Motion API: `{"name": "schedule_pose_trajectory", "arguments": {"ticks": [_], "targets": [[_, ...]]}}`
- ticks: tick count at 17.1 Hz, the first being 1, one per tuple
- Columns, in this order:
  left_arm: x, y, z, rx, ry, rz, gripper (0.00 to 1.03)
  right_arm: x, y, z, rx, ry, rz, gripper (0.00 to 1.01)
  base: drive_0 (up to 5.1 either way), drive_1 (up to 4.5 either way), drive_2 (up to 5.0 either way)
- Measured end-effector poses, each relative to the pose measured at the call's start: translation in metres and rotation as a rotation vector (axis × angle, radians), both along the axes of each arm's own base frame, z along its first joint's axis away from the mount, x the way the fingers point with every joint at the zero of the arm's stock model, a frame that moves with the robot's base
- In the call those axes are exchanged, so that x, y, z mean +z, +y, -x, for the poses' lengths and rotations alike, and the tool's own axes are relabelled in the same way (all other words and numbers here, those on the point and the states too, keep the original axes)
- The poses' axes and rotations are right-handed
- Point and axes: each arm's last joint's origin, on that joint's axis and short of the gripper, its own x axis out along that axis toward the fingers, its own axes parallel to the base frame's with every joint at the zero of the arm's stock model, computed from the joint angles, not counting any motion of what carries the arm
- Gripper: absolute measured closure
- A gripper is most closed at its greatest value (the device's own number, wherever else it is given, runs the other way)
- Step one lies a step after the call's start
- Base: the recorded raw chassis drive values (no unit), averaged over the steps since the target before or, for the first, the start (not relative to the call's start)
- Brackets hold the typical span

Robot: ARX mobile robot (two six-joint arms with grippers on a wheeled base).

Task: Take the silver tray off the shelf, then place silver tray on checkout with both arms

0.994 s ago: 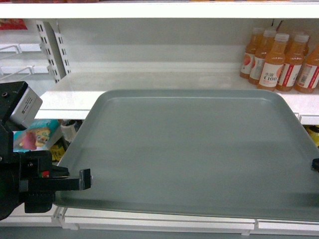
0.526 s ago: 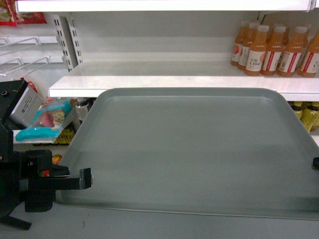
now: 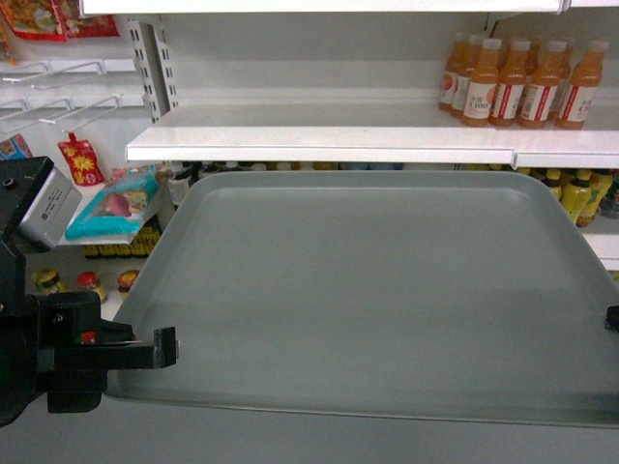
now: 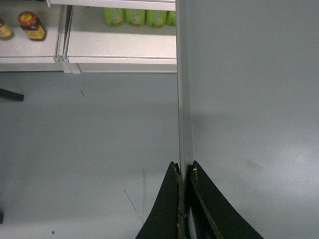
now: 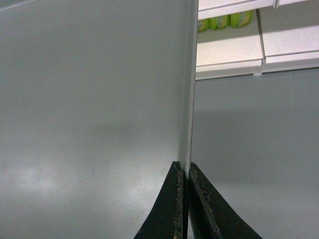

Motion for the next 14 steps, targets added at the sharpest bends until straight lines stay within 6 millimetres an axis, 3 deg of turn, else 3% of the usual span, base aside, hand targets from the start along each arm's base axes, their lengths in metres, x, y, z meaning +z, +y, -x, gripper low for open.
{"name": "schedule_pose_trajectory", "arguments": {"ticks": [14], "targets": [[0.0002,0.0000,-0.0003,0.000,-0.003,0.001,1.00,0.0000,-0.0001,0.0001,-0.002,0.001,-0.003,0.99,0.1,-4.20,4.4]]}}
